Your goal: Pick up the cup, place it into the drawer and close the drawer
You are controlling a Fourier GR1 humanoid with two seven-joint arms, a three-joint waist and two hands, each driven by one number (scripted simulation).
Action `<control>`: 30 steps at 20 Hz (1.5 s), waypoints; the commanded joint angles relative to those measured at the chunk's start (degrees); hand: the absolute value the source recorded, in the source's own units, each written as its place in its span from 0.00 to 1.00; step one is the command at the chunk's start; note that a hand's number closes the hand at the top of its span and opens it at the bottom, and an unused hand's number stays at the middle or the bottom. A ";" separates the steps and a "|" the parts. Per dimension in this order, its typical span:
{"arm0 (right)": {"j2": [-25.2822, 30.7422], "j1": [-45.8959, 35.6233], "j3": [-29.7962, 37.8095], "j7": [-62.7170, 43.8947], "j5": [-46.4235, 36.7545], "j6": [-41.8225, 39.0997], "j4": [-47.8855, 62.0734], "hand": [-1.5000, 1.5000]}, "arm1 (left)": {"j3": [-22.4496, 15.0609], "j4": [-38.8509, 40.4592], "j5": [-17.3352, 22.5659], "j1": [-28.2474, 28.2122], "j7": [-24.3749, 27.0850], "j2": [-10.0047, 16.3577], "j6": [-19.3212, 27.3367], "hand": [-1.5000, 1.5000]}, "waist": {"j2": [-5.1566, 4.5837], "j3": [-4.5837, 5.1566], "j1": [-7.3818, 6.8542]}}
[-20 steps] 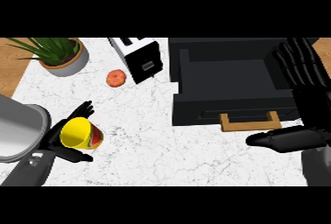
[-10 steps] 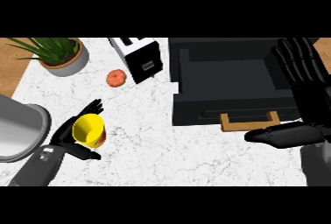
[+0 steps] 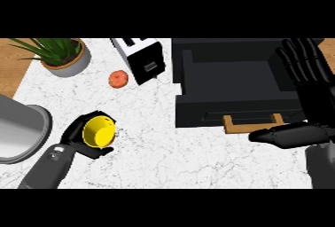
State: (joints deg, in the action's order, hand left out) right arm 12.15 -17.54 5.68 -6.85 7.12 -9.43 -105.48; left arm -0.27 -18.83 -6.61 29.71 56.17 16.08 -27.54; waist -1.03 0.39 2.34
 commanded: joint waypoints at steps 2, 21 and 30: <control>-0.24 0.54 0.33 1.09 -0.02 -0.02 0.35 0.00 | 0.73 -1.02 -0.72 -0.85 14.92 2.08 0.61 1.00 | -0.12 -0.01 -0.15; 2.30 -0.30 3.71 0.12 0.70 -0.93 2.97 0.00 | 12.46 -14.50 13.16 8.04 0.24 -11.14 19.76 1.00 | 1.21 -0.45 -2.88; 0.23 2.08 2.17 0.40 -1.11 0.69 -0.19 0.00 | 7.28 -29.40 13.03 19.21 -22.28 -15.82 27.60 1.00 | 1.45 -0.45 -2.84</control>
State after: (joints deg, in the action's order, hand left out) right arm 12.82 -14.19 7.97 -6.01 6.60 -9.73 -105.83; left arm 8.43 -42.37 6.34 44.03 42.30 2.29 -3.74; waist 0.32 -0.06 -0.26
